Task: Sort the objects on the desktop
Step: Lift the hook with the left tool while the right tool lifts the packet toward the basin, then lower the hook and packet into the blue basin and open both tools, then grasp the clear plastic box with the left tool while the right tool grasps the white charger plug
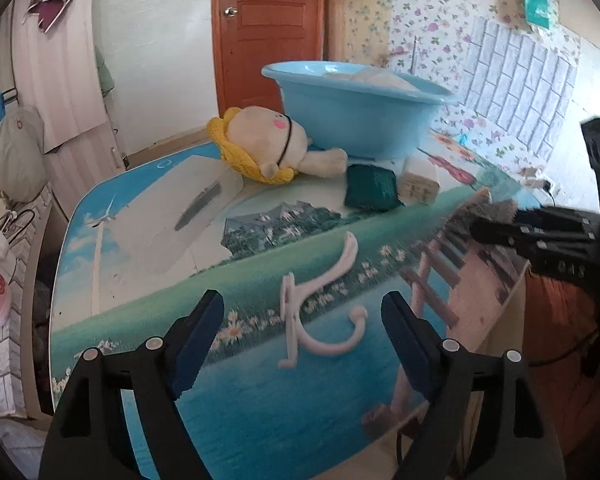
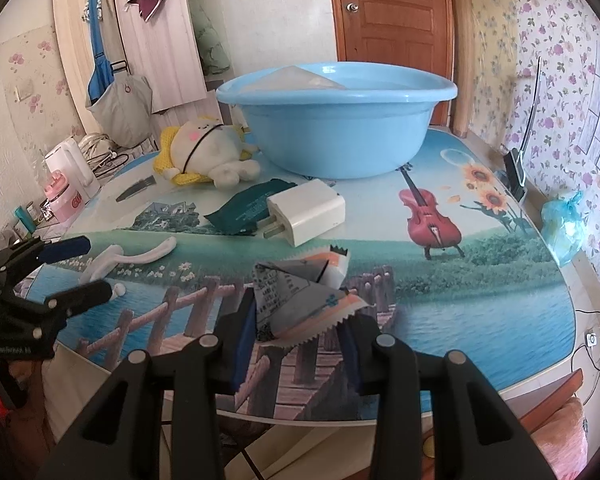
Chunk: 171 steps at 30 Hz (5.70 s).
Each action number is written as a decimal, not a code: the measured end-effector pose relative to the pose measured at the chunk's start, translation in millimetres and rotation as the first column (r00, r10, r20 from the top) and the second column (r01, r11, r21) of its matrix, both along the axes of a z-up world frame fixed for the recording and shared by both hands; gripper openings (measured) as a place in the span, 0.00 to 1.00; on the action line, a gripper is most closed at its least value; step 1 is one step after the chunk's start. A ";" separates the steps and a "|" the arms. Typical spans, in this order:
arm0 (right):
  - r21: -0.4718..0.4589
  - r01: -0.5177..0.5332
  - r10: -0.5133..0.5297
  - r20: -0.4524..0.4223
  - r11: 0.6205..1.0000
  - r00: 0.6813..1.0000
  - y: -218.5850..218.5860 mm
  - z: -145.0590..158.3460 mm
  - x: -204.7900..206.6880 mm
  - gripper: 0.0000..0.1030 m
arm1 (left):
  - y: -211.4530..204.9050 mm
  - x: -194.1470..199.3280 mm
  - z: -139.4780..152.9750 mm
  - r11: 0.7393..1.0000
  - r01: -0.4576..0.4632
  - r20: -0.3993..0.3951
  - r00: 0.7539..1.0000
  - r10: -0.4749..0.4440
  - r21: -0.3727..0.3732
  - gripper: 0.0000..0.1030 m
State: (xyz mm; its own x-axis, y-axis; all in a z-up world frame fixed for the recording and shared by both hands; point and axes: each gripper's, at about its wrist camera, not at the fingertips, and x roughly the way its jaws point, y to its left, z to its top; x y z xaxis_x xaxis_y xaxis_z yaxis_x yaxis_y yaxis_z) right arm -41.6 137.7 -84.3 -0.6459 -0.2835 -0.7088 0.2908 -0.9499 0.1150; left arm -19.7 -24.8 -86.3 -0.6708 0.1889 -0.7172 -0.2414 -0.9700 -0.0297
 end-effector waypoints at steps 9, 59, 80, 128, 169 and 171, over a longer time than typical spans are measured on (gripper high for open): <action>0.004 -0.007 0.007 0.004 1.000 1.000 -2.2 -1.1 0.5 0.36 | 10.0 0.1 -11.0 0.997 0.015 0.002 1.000 -0.015 -0.073 0.79; -0.114 -0.017 -0.004 -0.183 0.993 0.983 23.8 78.4 -28.7 0.36 | 39.1 -42.6 113.7 0.996 0.078 -0.214 0.975 -0.065 0.054 0.44; -0.144 0.028 -0.055 -0.191 0.989 0.980 52.6 73.7 -130.1 0.36 | 95.2 -156.7 106.4 0.990 0.141 -0.186 0.973 -0.140 -0.007 0.45; -0.071 0.108 -0.111 -0.028 0.992 0.993 28.7 43.5 -58.4 0.59 | -22.0 -65.3 30.9 0.991 -0.126 0.001 0.992 0.126 0.038 0.92; 0.024 -0.032 0.030 0.087 0.999 0.996 -10.8 2.6 -85.7 0.74 | -70.4 -115.8 -7.6 0.995 -0.086 0.071 0.993 0.090 -0.054 0.94; 0.031 -0.037 0.034 0.088 0.999 0.996 -12.0 1.7 -87.1 0.74 | -69.9 -113.0 -6.0 0.996 -0.082 0.064 0.994 0.085 -0.040 0.87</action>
State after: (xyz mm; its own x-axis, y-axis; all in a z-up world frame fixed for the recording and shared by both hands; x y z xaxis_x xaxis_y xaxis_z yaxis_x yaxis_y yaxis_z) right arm -128.7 125.7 -82.6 -0.5710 -0.2812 -0.7713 0.3149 -0.9427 0.1106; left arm -132.7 -94.7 -92.3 -0.6344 0.1062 -0.7657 -0.1581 -0.9874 -0.0060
